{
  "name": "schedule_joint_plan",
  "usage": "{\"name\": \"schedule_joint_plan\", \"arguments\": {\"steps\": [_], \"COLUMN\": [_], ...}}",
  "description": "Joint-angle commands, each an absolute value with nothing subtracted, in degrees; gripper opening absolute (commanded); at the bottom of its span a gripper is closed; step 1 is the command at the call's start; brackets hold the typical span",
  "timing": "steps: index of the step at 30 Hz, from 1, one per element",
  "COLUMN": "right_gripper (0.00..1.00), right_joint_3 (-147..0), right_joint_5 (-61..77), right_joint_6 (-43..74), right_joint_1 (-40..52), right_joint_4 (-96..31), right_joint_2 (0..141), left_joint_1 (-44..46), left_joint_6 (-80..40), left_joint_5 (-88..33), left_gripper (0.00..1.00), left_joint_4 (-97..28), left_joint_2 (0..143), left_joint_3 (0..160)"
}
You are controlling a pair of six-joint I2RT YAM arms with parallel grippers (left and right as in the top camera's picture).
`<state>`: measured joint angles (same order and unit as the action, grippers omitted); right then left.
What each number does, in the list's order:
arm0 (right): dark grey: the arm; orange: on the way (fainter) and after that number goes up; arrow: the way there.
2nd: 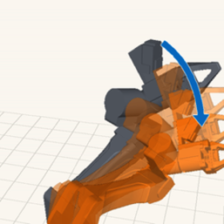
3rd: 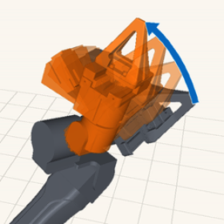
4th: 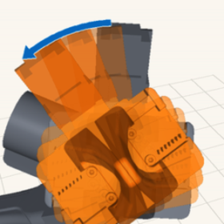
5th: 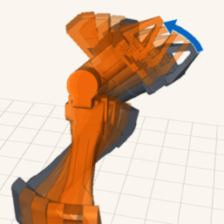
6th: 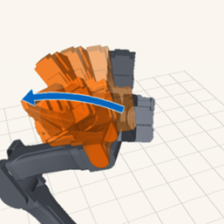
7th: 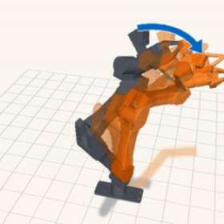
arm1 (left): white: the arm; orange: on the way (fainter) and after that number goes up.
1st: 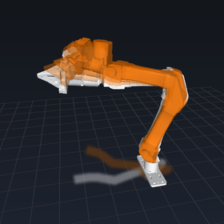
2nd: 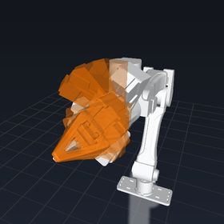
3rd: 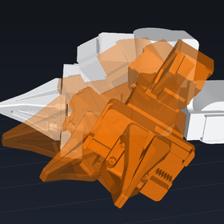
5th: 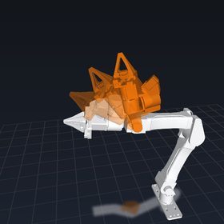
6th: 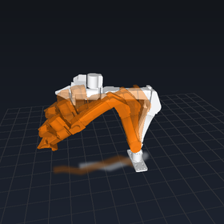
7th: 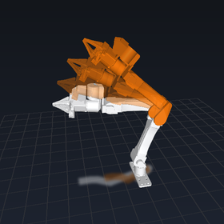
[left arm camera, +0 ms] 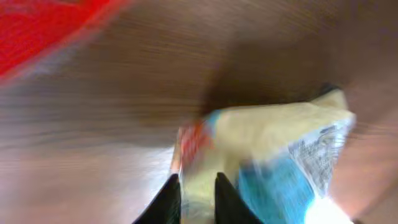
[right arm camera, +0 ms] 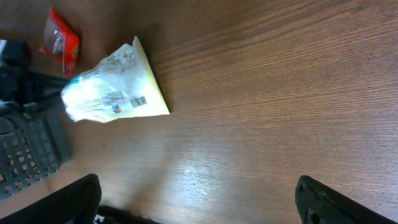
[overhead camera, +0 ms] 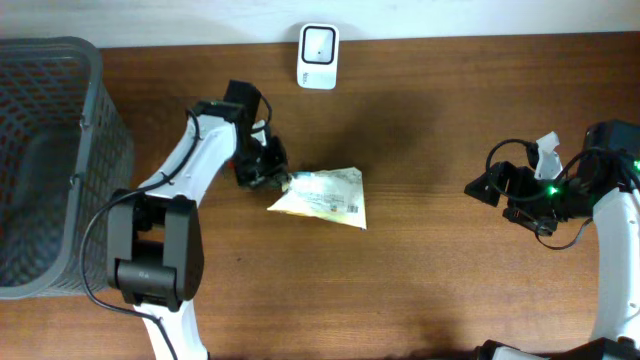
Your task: Scan the item barcode
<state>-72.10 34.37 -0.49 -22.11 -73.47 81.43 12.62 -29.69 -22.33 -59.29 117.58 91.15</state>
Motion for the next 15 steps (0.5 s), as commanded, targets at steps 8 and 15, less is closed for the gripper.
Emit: {"name": "schedule_joint_plan", "arguments": {"steps": [8, 15], "right_gripper": [0.99, 0.99], "right_joint_3": [-71.75, -71.72], "right_joint_5": [33.87, 33.87], "right_joint_6": [-1.28, -1.28], "right_joint_1": [-21.71, -21.71], "right_joint_4": [-73.19, -73.06], "right_joint_2": [80.36, 80.36], "left_joint_1": [19.14, 27.16], "left_joint_6": [-24.49, -24.56], "left_joint_5": [4.32, 2.90], "left_gripper": [0.40, 0.00], "left_joint_4": [-75.68, -68.42], "left_joint_2": [117.64, 118.13], "left_joint_3": [111.74, 102.54]}}
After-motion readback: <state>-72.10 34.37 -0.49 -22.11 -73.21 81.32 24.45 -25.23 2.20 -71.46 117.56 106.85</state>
